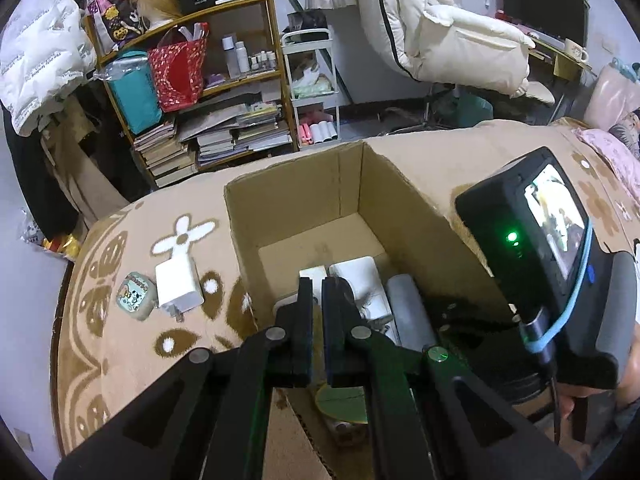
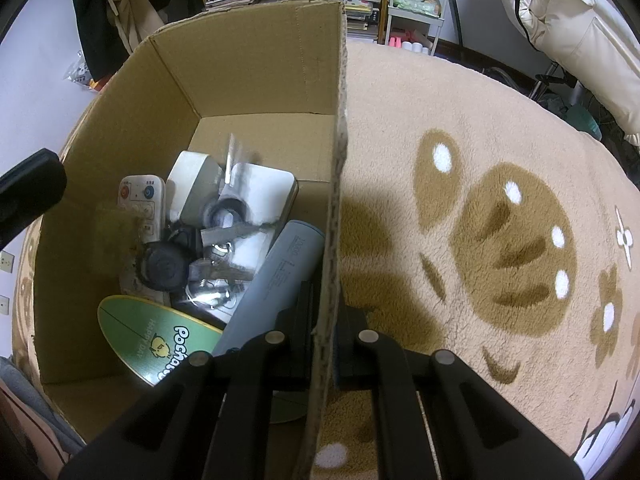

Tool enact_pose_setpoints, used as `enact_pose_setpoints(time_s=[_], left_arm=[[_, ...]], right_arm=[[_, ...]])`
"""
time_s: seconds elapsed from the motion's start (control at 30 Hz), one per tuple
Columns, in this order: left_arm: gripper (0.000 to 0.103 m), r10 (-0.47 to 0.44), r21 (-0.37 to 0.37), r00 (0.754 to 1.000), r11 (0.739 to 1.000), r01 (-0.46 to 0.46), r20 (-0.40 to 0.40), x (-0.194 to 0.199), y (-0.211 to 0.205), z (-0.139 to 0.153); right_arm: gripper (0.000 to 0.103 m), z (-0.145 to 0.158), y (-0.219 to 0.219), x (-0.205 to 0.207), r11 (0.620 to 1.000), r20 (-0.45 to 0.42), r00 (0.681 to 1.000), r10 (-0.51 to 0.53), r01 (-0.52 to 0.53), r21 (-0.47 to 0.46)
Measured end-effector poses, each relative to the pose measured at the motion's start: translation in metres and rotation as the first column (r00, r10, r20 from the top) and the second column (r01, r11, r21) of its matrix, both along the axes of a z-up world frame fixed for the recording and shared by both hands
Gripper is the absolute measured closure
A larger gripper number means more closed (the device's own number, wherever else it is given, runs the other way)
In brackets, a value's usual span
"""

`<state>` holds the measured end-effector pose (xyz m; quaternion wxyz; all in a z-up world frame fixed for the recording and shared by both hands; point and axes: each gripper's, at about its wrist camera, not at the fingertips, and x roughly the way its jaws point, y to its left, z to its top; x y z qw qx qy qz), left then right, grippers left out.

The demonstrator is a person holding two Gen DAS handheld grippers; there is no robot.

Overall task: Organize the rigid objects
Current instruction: 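Carry the car key and card with the left gripper into the box, release, then move the left gripper over the white charger block and grasp it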

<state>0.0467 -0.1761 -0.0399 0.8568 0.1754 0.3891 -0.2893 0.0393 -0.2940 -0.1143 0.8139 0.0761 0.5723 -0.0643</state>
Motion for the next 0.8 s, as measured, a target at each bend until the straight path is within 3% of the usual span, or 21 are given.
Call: enact_pose_setpoints(time_s=[0.57, 0.73, 0.8], left_arm=[[0.095, 0.116, -0.005, 0.993, 0.993, -0.116, -0.016, 0.038, 0.031, 0.011], [0.089, 0.158, -0.007, 0.987, 0.987, -0.158, -0.027, 0.062, 0.044, 0.015], [0.079, 0.179, 0.007, 0.983, 0.984, -0.179, -0.032, 0.076, 0.052, 0.014]], right_arm=[[0.095, 0.001, 0.000, -0.001, 1.000, 0.001, 1.000, 0.001, -0.001, -0.001], [0.095, 0.001, 0.001, -0.001, 1.000, -0.002, 1.000, 0.005, -0.005, -0.006], [0.095, 0.001, 0.001, -0.001, 1.000, -0.002, 1.000, 0.007, -0.007, -0.008]])
